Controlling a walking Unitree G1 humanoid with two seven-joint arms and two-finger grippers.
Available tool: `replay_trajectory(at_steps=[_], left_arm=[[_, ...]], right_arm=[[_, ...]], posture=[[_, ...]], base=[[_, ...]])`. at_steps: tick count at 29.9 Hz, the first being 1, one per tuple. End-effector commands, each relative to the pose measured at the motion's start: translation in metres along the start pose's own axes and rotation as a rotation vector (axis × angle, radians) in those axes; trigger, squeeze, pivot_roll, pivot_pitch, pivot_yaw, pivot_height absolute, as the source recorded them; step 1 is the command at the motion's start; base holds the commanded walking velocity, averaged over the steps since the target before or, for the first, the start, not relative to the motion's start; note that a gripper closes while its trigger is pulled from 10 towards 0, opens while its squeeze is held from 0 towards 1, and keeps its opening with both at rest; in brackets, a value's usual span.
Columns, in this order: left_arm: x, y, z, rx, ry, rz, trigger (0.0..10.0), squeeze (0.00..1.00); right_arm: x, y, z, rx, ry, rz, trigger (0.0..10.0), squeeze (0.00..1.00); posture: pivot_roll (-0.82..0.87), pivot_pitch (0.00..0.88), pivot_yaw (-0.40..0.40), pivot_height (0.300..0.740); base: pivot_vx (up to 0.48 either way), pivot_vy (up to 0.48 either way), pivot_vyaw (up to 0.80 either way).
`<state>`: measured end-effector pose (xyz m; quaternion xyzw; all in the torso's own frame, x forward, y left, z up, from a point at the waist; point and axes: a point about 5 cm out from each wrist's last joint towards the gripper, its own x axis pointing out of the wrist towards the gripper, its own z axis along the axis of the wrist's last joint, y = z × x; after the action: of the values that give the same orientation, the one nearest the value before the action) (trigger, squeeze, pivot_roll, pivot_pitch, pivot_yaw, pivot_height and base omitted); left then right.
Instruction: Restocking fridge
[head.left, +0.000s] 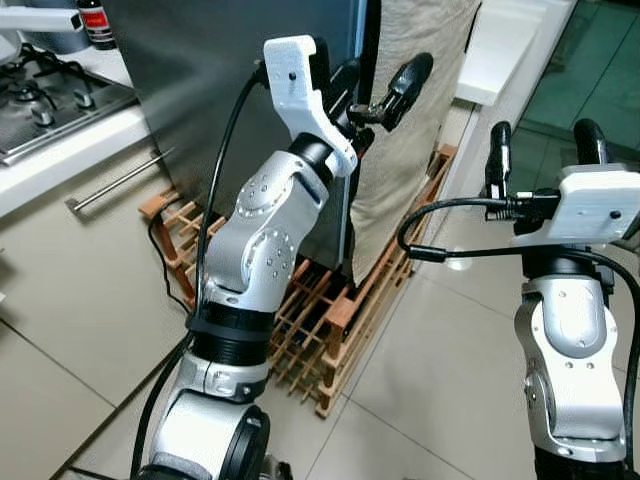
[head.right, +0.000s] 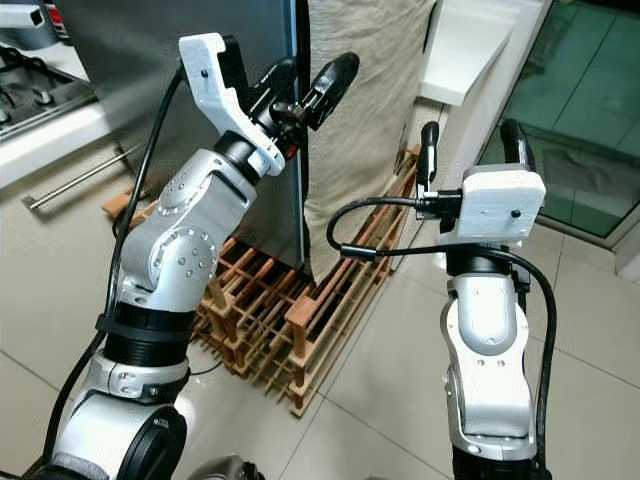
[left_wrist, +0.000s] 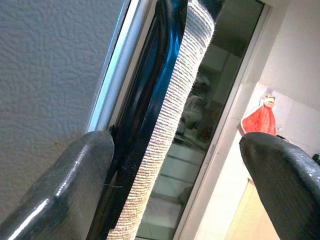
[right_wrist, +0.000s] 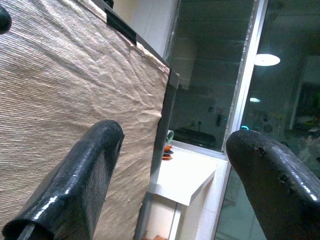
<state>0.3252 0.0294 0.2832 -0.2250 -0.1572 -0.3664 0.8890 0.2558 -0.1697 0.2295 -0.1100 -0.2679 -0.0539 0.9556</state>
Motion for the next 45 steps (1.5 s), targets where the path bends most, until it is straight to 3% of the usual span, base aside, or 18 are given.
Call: replay_trajectory(at_steps=[1,12,14,20,22,25,26,31,35,39,40,43,45], left_arm=[[0.015,-0.059,-0.007,-0.143,-0.029,-0.254,10.0,0.0],[0.014,-0.06,-0.004,-0.182,-0.035,-0.286,10.0,0.0],[0.014,-0.043,-0.007,-0.09,-0.015,-0.162,10.0,0.0],[0.011,-0.027,-0.003,-0.071,-0.03,-0.084,10.0,0.0],[0.003,-0.018,0.003,-0.084,-0.039,-0.059,10.0,0.0],[-0.001,-0.017,0.008,-0.116,-0.048,-0.067,10.0,0.0],[-0.008,-0.018,0.015,-0.186,-0.041,-0.109,10.0,0.0],[-0.023,-0.009,0.028,-0.199,-0.038,-0.126,10.0,0.0],[-0.052,0.019,0.047,-0.21,-0.008,-0.076,10.0,0.0],[-0.066,0.027,0.055,-0.187,0.006,-0.053,10.0,0.0],[-0.077,0.04,0.059,-0.144,0.024,0.023,10.0,0.0],[-0.086,0.074,0.061,-0.066,0.004,0.282,10.0,0.0],[-0.092,0.097,0.059,0.035,0.015,0.477,10.0,0.0]], right_arm=[[0.002,0.0,0.001,0.0,-0.009,-0.009,10.0,0.0],[0.002,-0.002,0.001,-0.005,-0.009,-0.016,10.0,0.0],[0.001,-0.002,0.0,-0.006,-0.006,-0.016,10.0,0.0],[0.001,-0.002,0.0,-0.004,-0.004,-0.01,10.0,0.0],[0.001,-0.002,0.0,-0.006,-0.002,-0.008,10.0,0.0],[0.001,-0.003,0.0,-0.007,-0.002,-0.008,10.0,0.0],[-0.001,-0.004,-0.001,-0.011,0.002,-0.007,10.0,0.0],[-0.007,-0.007,-0.004,-0.019,0.02,0.0,10.0,0.0],[-0.029,-0.01,-0.013,-0.032,0.091,0.031,10.0,0.0],[-0.049,-0.012,-0.021,-0.035,0.147,0.056,10.0,0.0],[-0.058,-0.01,-0.027,-0.035,0.181,0.084,10.0,0.0],[-0.054,-0.001,-0.037,0.038,0.221,0.134,10.0,0.0],[-0.047,0.01,-0.041,0.093,0.234,0.189,10.0,0.0]], posture=[[-0.22,0.0,0.062,0.711],[-0.23,0.0,0.063,0.711],[-0.22,0.0,0.057,0.711],[-0.22,0.0,0.048,0.711],[-0.22,0.0,0.046,0.711],[-0.22,0.0,0.045,0.711],[-0.22,0.0,0.045,0.711],[-0.21,0.0,0.041,0.711],[-0.18,0.0,0.029,0.711],[-0.17,0.0,0.024,0.711],[-0.16,0.0,0.024,0.711],[-0.15,0.0,0.026,0.711],[-0.15,0.0,0.026,0.711]], base=[[0.0,0.0,0.0],[0.0,0.0,0.0],[0.0,0.0,0.0],[0.0,0.0,0.0],[0.0,0.0,0.0],[0.0,0.0,0.0],[0.0,0.0,0.0],[0.0,0.0,0.0],[0.0,0.0,0.0],[0.0,0.0,0.0],[0.0,0.0,0.0],[0.0,0.0,0.0],[0.0,0.0,0.0]])
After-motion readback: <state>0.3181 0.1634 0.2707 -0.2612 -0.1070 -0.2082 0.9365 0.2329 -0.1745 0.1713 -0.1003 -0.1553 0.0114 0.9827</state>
